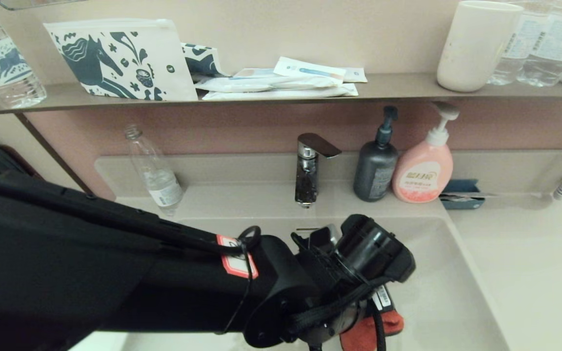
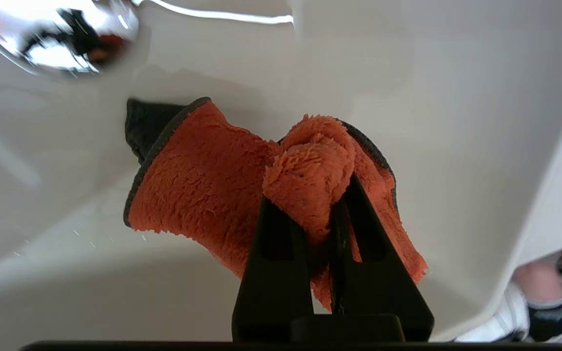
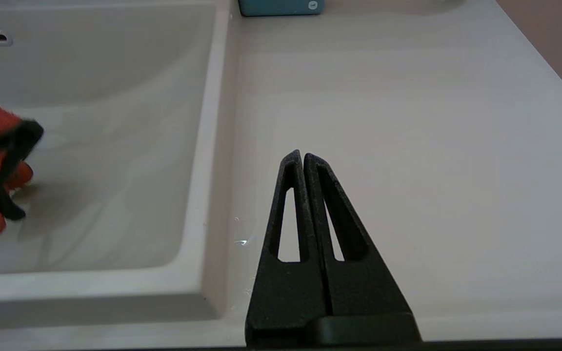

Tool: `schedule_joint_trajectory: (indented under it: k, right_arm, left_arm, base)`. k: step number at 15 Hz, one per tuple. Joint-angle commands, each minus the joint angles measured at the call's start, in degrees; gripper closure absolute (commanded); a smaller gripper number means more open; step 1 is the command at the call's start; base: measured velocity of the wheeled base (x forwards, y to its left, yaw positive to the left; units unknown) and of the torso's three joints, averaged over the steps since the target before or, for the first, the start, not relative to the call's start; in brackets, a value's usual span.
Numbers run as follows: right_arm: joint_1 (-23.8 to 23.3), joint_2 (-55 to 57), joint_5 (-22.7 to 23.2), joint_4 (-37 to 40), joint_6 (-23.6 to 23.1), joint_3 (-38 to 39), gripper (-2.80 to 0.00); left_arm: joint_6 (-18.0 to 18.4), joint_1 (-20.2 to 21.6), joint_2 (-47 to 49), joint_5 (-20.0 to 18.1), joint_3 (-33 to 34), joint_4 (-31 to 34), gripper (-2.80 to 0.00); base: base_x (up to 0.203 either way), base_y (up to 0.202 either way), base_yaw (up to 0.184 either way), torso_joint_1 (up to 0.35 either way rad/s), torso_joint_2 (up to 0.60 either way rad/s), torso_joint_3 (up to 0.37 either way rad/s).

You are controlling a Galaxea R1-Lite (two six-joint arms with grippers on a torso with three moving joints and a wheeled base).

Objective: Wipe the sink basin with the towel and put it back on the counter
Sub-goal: Wipe the sink

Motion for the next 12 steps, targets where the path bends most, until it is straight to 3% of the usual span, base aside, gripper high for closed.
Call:
schedule_joint_trajectory:
  k: [1,3,5,8,12]
  right_arm:
    - [0.0,0.0,0.0,0.0,0.0,0.0,0.00]
    - [0.0,0.0,0.0,0.0,0.0,0.0,0.00]
    - [0.0,0.0,0.0,0.0,0.0,0.0,0.00]
    - [0.0,0.0,0.0,0.0,0.0,0.0,0.00]
    - [0.0,0.0,0.0,0.0,0.0,0.0,0.00]
  left_arm:
    - [-0.4,-3.2,2.4,0.1,0.4,-0.1,0.00]
    - [-0.5,-5.6,4.5,0.9,0.8,-0.7,0.00]
    - [-0.2,-7.1,6.5,4.8,1.7,-1.5,0.00]
    - [2.6,-7.2,8.2,5.1,2.4,-1.3,0.00]
    - [3.4,-7.2,10.9,5.2,-0.5,-0.6,0.00]
  base:
    - [0.000,0.000,0.000,0.000,0.00,0.000]
    - [0.000,0.000,0.000,0.000,0.00,0.000]
    - [0.000,0.000,0.000,0.000,0.00,0.000]
    - [0.000,0.000,0.000,0.000,0.00,0.000]
    - [0.000,0.000,0.000,0.000,0.00,0.000]
